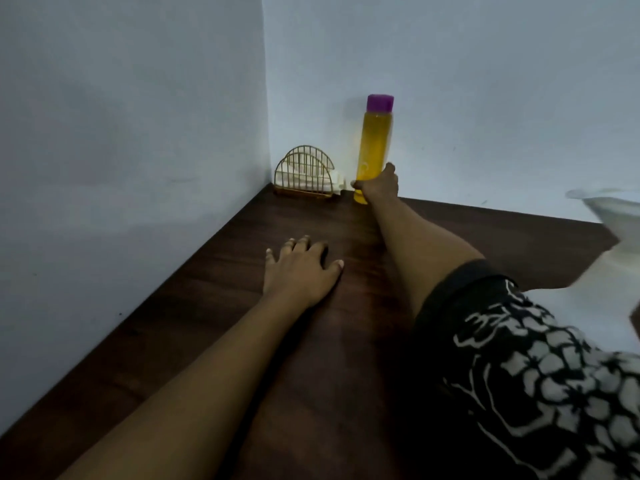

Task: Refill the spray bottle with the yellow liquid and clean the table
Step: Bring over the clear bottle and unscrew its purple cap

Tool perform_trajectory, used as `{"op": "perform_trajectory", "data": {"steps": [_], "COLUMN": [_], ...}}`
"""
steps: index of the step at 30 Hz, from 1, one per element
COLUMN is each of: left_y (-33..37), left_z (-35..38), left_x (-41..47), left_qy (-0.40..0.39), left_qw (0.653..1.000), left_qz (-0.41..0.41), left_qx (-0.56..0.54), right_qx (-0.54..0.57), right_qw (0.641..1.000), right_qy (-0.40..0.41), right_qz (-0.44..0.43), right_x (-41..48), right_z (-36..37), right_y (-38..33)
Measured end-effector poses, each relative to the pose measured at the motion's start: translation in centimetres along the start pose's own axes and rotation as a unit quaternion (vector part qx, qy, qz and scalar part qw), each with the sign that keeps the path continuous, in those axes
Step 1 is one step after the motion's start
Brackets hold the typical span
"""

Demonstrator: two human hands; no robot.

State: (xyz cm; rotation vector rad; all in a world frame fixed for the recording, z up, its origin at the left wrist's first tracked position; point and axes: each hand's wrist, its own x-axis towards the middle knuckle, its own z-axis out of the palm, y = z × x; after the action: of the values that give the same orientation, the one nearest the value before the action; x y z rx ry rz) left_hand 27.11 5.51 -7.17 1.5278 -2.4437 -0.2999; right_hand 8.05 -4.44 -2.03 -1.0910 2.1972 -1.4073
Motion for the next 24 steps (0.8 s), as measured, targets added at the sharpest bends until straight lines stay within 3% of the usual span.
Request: {"op": "perform_trajectory", "data": {"steps": [11, 21, 24], "left_y": [-0.2, 0.3, 0.6], "left_z": [0.4, -0.8, -1.3], "left_x": [0.2, -1.1, -2.1], "left_qy": [0.002, -0.002, 0.012], "left_qw": [1.000, 1.000, 0.998], "left_qz": [-0.006, -0.005, -0.003], "left_qx": [0.010, -0.013, -0.069], "right_qx": [0.006, -0.036, -0.019], "right_qw": [1.000, 0.996, 0.996], "right_qy": [0.003, -0.040, -0.047], "right_qz": [-0.013, -0.066, -0.074], "right_x": [2.5, -5.2, -8.7], "right_z": [-0.3, -3.4, -4.5], "right_y": [0.3, 0.9, 1.1]}}
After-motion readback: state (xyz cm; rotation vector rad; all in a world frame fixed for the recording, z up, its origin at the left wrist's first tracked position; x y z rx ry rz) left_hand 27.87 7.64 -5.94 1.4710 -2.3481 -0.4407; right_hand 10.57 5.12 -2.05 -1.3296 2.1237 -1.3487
